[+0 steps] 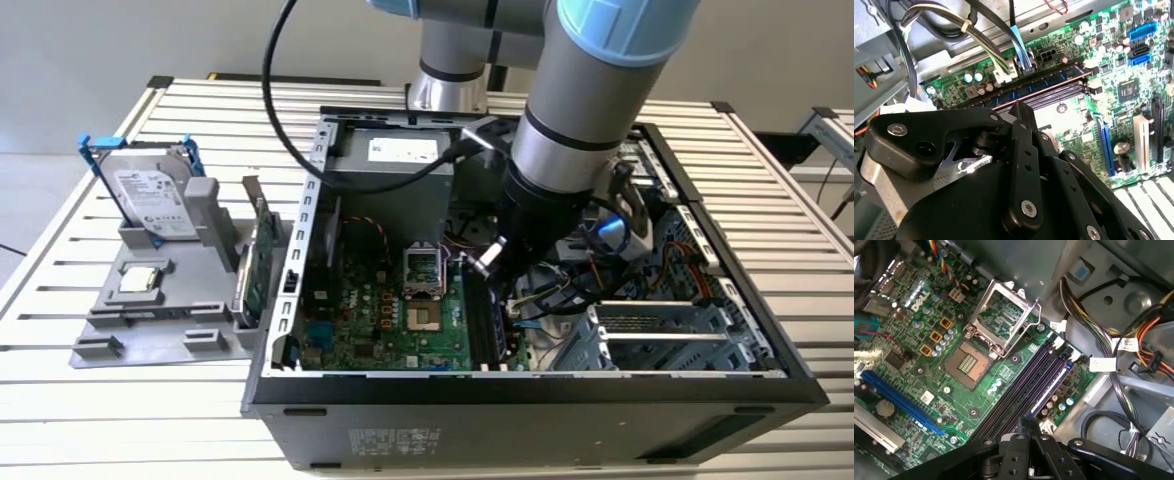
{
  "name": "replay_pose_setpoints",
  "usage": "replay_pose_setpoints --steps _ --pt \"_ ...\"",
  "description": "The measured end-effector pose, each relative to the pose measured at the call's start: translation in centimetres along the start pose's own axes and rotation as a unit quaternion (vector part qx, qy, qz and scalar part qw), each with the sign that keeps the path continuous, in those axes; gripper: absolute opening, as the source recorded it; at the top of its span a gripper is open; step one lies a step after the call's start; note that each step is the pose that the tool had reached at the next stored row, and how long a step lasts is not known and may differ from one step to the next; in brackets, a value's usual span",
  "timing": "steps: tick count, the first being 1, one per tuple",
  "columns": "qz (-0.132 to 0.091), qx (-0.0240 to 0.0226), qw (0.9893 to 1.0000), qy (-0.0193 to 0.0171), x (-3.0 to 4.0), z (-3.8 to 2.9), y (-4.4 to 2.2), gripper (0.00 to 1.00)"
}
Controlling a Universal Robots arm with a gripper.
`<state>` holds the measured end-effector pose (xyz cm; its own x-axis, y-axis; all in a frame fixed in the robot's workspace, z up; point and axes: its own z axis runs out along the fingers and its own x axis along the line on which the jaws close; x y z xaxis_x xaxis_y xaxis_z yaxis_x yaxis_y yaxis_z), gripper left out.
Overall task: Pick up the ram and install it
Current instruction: 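Press down the ram until it locks into place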
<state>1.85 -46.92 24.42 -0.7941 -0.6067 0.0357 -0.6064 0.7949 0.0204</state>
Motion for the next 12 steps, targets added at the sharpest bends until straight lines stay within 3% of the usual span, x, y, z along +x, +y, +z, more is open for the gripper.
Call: replay_pose_setpoints --steps 7,12 --pt "-0.042 0.0008 0.9991 0.0012 -0.06 0.00 0.08 0.00" --pt "-0.073 0.0017 0.9973 0.0020 -0.11 0.00 0.15 0.00"
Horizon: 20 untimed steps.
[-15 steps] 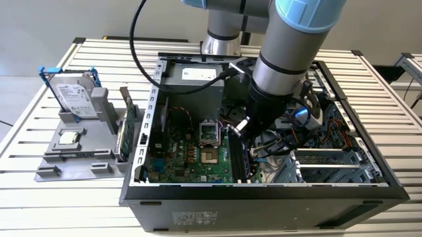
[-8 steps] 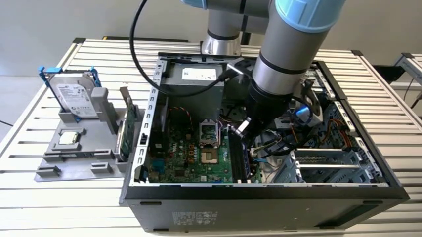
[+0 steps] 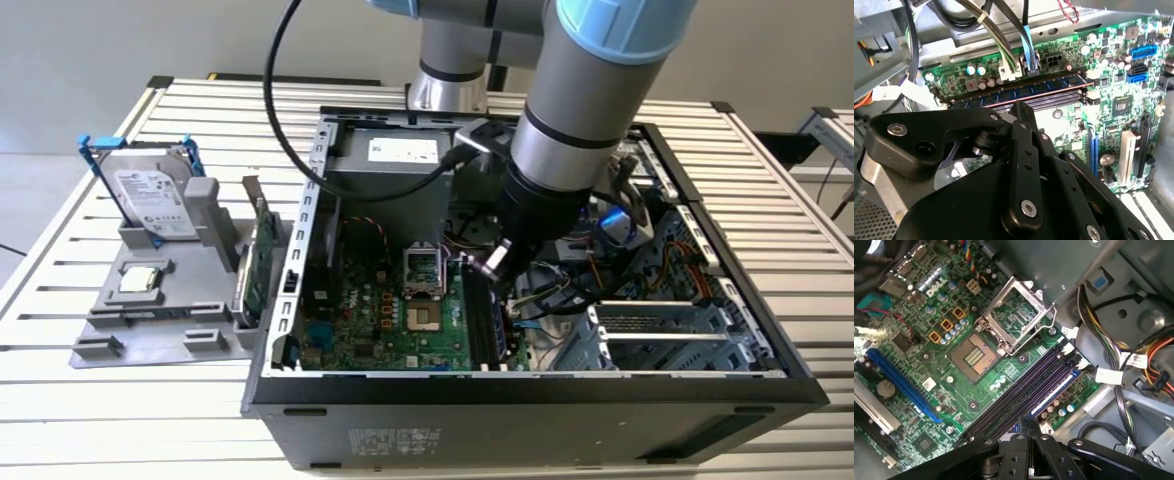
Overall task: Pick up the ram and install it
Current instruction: 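Press down the ram until it locks into place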
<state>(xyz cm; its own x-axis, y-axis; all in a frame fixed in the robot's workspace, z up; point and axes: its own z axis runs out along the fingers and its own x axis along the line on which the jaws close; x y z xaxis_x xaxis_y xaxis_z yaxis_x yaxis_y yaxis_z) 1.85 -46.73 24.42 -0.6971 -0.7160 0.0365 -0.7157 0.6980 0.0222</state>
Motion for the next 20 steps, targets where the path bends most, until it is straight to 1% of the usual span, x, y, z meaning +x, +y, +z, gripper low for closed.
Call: replay_pose_setpoints --steps 3,6,9,11,15,18,20 --pt "-0.018 0.0005 0.9998 0.0004 -0.03 0.00 0.03 0.00" --pt "-0.035 0.0010 0.9994 0.0007 -0.06 0.00 0.05 0.00" --pt "-0.054 0.0016 0.9986 0.0011 -0.08 0.00 0.08 0.00" --pt "-0.066 0.0020 0.9978 0.0013 -0.08 0.00 0.09 0.00" --pt "-0.093 0.0028 0.9956 0.0017 -0.11 0.00 0.11 0.00" --pt "-0.114 0.0034 0.9934 0.0020 -0.12 0.00 0.12 0.00" --pt "-0.128 0.0038 0.9918 0.0022 -0.13 0.00 0.13 0.00"
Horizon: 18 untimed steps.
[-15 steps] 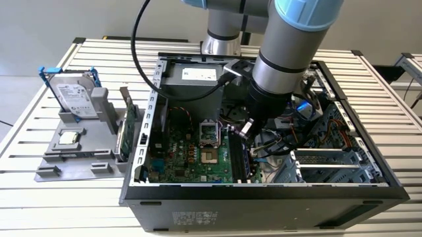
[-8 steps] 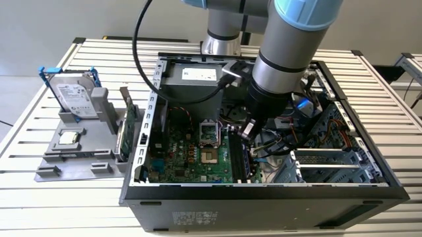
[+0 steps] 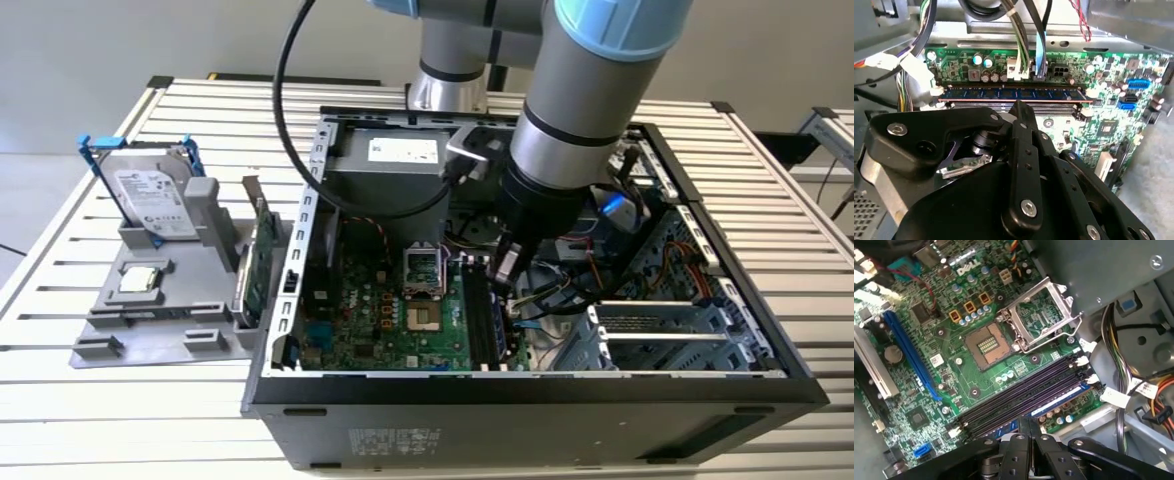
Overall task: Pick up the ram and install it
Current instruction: 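Press down the ram until it locks into place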
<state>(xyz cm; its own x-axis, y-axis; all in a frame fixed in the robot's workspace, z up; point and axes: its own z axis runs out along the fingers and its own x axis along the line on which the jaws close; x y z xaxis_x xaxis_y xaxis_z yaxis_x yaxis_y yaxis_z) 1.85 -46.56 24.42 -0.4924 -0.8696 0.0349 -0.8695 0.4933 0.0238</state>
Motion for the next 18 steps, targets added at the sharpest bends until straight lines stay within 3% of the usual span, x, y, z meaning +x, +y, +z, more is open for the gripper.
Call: replay_pose_setpoints --steps 5,10,14,18 --pt "-0.035 0.0009 0.9994 0.0003 -0.02 0.00 0.01 0.00" --pt "-0.073 0.0018 0.9973 0.0004 -0.03 0.00 0.02 0.00" --pt "-0.104 0.0025 0.9946 0.0005 -0.03 0.00 0.02 0.00" --pt "-0.134 0.0032 0.9909 0.0006 -0.04 0.00 0.03 0.00"
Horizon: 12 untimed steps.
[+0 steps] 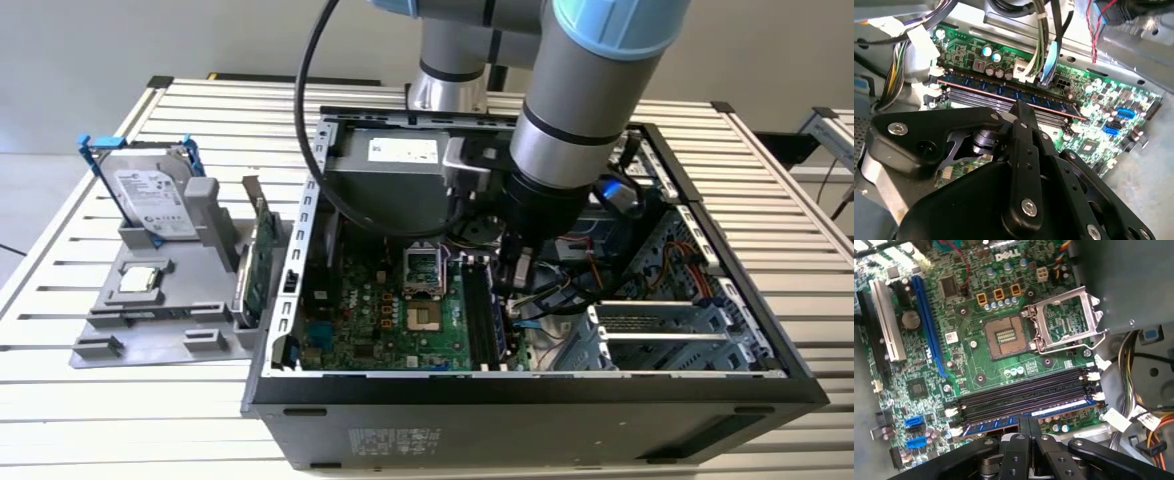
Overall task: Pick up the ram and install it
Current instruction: 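Press down the ram until it locks into place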
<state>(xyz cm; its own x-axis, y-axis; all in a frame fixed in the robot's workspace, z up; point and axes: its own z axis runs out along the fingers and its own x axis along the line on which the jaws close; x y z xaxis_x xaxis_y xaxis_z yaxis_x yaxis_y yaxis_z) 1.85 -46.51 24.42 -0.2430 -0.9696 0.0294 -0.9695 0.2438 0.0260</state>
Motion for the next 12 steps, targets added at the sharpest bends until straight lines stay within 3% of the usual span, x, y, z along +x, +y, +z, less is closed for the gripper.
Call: replay_pose_setpoints --steps 6,12 --pt "-0.043 0.0010 0.9991 -0.0001 -0.03 0.00 0.01 0.00" --pt "-0.080 0.0017 0.9968 -0.0005 -0.08 0.02 0.02 0.00"
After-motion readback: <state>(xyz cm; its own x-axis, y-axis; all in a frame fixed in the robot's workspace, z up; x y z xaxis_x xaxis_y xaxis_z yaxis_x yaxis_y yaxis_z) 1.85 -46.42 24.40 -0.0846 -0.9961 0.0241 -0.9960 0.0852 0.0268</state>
